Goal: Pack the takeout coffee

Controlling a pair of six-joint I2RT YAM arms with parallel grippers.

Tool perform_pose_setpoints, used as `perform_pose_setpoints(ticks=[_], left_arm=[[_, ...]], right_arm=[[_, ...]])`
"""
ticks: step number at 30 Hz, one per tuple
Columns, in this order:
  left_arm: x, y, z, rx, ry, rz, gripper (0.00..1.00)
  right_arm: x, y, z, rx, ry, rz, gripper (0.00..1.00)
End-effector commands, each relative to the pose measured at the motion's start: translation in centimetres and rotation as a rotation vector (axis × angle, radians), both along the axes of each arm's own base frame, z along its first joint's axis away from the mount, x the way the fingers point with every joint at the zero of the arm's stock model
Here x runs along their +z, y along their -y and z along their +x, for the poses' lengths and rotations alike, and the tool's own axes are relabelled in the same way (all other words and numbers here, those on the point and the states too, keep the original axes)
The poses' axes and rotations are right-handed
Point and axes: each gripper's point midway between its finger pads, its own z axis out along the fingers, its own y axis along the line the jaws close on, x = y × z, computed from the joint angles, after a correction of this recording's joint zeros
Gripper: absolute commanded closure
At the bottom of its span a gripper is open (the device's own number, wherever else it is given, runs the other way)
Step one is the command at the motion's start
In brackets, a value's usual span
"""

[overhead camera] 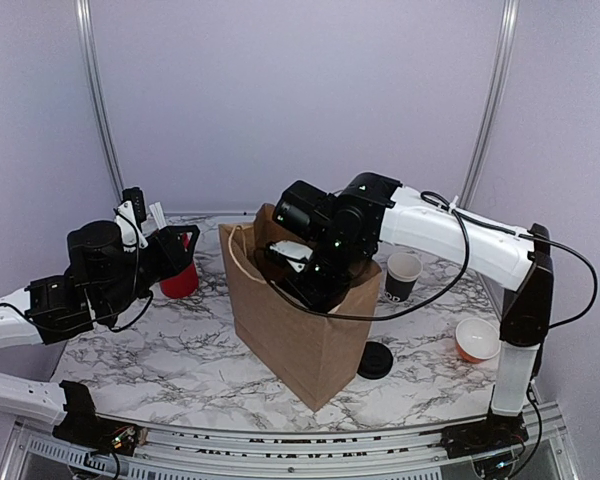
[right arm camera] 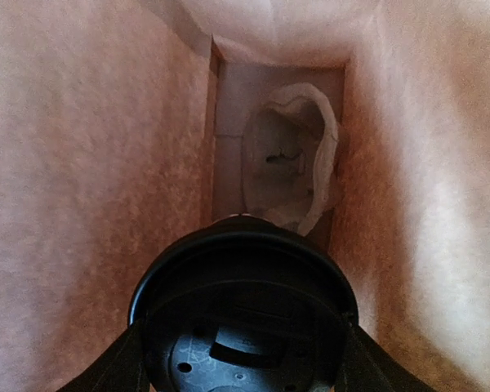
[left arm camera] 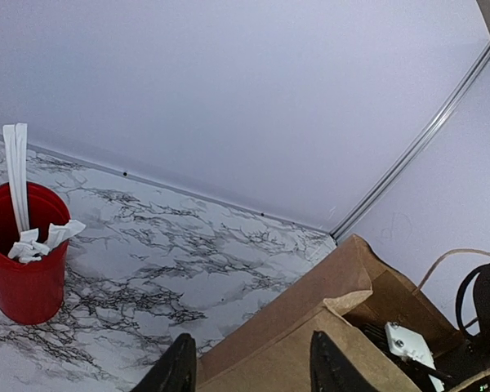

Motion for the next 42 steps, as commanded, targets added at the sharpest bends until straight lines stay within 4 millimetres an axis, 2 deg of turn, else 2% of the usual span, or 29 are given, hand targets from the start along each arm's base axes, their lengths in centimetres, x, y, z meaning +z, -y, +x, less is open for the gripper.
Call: perform_pose_setpoints(ticks=[1, 11, 16, 21, 32, 42], left_arm=[[1.1, 0.4, 0.1, -0.021, 0.012, -0.022, 0.53], [0.7, 0.7, 0.2, -0.029, 0.000, -0.024, 0.53], [0.6, 0.6, 0.3, -0.027, -0.001, -0.022, 0.53], [0.5, 0.7, 0.3, -0.029, -0.003, -0.021, 0.53], [0.2, 0.8, 0.5, -0.034, -0.012, -0.018, 0.53], [-0.1, 0.9, 0.7, -0.038, -0.020, -0.018, 0.53]], right_arm=[[0.0, 0.3, 0.5, -0.028, 0.019, 0.003, 0.41], [-0.5, 0.8, 0.2, -0.025, 0.013, -0.030, 0.42], [1.8, 0.7, 0.6, -0.038, 0.045, -0.012, 0.42], [2.2, 1.1, 0.2, -0.039, 0.038, -0.021, 0.42], [0.4, 2.2, -1.1, -0.037, -0.001, -0.078, 0.42], [-1.9, 2.3, -1.8, -0.025, -0.036, -0.098, 0.42]])
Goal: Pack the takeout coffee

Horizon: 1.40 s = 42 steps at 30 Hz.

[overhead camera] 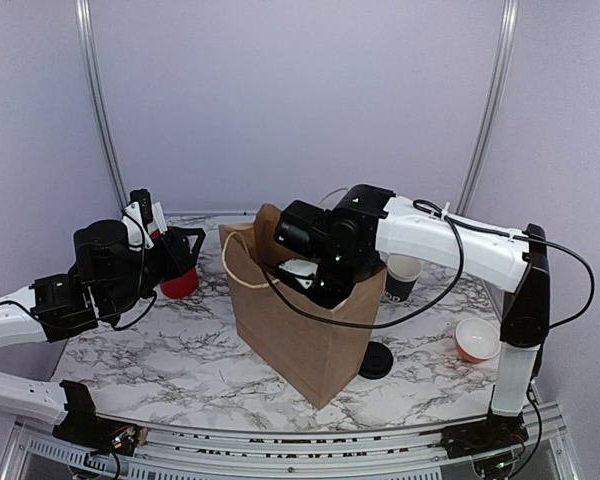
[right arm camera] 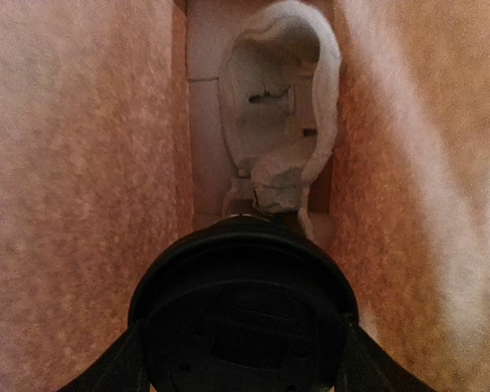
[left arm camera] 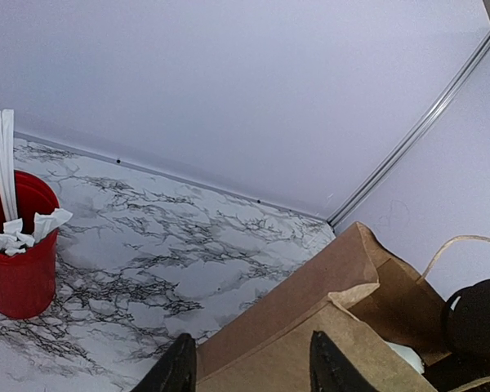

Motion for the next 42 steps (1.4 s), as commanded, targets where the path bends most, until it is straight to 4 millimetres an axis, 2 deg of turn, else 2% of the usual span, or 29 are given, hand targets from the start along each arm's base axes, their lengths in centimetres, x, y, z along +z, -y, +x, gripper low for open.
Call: perform_pose_setpoints(ticks=[1, 14, 32, 42], left_arm=[[0.8, 0.2, 0.2, -0.001, 0.009, -0.021, 0.53], [0.9, 0.0, 0.2, -0.001, 0.009, -0.025, 0.53], [1.0, -0.2, 0.1, 0.000, 0.011, -0.032, 0.53], [1.0, -0.1, 0.1, -0.004, 0.011, -0.034, 0.53]], right_arm=[[0.6, -0.3, -0.3, 0.000, 0.012, 0.038, 0.42], [-1.7, -0.7, -0.6, 0.007, -0.016, 0.040, 0.42], [-1.2, -0.9, -0.5, 0.006, -0.005, 0.041, 0.35], [-0.2, -1.1, -0.6, 0.011, 0.010, 0.047, 0.21]])
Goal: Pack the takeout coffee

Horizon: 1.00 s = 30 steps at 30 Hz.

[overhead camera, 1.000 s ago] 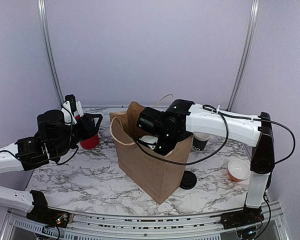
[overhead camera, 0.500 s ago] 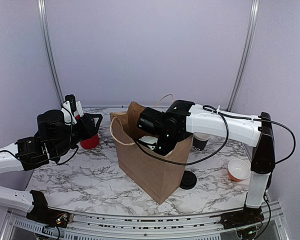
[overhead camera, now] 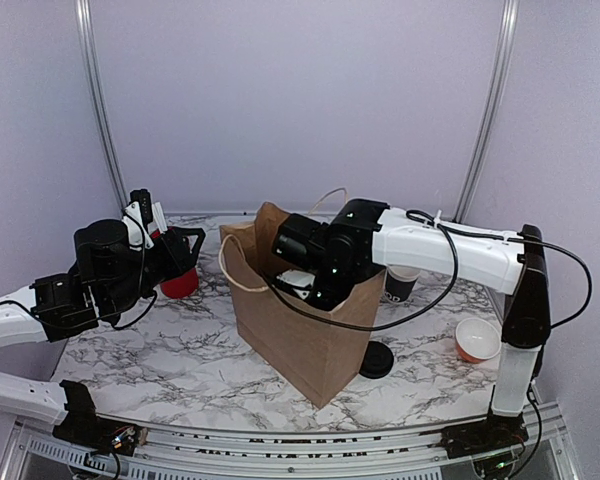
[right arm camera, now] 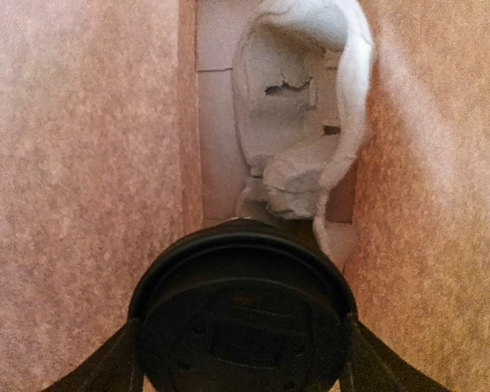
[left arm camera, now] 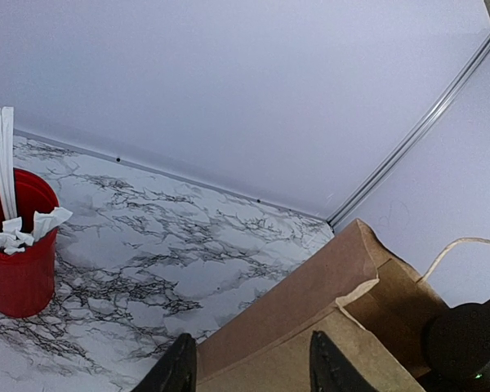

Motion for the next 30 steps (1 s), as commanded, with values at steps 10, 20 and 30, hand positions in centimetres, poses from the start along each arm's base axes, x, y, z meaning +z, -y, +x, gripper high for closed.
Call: perform_pose_setpoints(ticks=[10, 20, 30], left_arm=[[1.1, 0.0, 0.0, -0.007, 0.016, -0.031, 0.53], [1.0, 0.0, -0.1, -0.011, 0.011, -0.035, 0.53], [1.1, 0.1, -0.1, -0.015, 0.012, -0.037, 0.53]], right_arm=[[3.1, -0.6, 0.4, -0.009, 0.057, 0.047, 0.01], [4.6, -0.7, 0.7, -0.020, 0.082, 0.065, 0.00], [6.1, -0.9, 1.1, -0.030, 0.108, 0.085, 0.00]])
